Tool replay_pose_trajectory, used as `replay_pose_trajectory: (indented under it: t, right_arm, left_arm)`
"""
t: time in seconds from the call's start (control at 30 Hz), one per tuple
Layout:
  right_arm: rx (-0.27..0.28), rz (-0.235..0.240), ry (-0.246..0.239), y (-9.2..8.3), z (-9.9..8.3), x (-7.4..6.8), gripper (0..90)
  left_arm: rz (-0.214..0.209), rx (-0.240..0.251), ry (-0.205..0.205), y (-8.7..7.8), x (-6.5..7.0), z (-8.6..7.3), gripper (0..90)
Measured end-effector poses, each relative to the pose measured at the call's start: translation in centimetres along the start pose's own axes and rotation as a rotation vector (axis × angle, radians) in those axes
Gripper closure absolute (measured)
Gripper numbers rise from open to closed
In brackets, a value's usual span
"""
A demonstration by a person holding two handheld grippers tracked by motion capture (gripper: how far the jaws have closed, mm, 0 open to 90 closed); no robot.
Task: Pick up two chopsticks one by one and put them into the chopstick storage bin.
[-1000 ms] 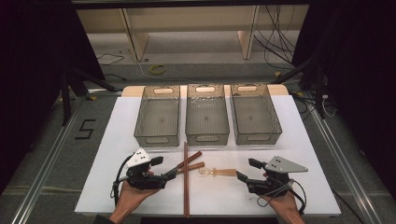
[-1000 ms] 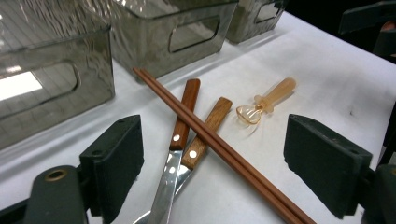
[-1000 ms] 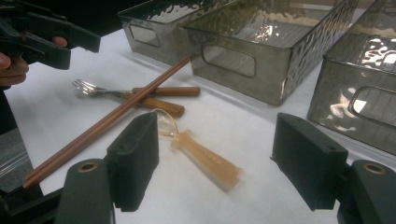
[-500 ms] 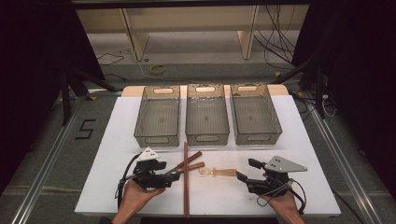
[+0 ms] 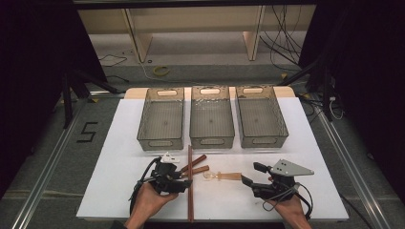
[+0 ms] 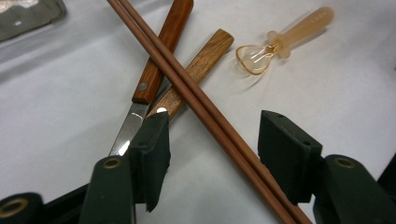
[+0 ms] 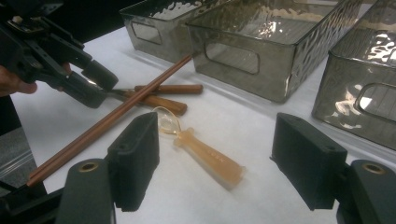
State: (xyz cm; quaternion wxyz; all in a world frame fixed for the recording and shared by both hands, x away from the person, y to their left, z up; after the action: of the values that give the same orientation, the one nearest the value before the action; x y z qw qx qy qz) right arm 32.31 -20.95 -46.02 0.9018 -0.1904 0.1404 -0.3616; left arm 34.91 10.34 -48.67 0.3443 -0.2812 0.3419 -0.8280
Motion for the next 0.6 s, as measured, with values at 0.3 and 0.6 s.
replay_pose_trajectory:
  t: [0.3, 0.6]
  right_arm:
    - [-0.005, 0.005, -0.001, 0.1, 0.0, -0.1, 32.7]
    - [-0.004, 0.009, -0.001, 0.0, 0.0, -0.1, 32.9]
  left_arm:
    - [-0.007, -0.027, 0.004, 0.9, 0.1, 0.0, 50.7]
    - [0.003, -0.055, 0.015, 1.5, 0.0, 0.0, 54.3]
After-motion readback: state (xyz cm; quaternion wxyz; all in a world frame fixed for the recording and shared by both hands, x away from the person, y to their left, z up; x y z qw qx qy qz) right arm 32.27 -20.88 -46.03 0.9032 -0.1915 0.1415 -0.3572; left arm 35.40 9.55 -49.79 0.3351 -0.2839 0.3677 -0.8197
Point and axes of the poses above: each handheld gripper's, and its own axes: y roughly forward along the jaws, z roughly out of its top, x roughly to its right, the point moved 3 cm from there along y, roughly forward along the jaws
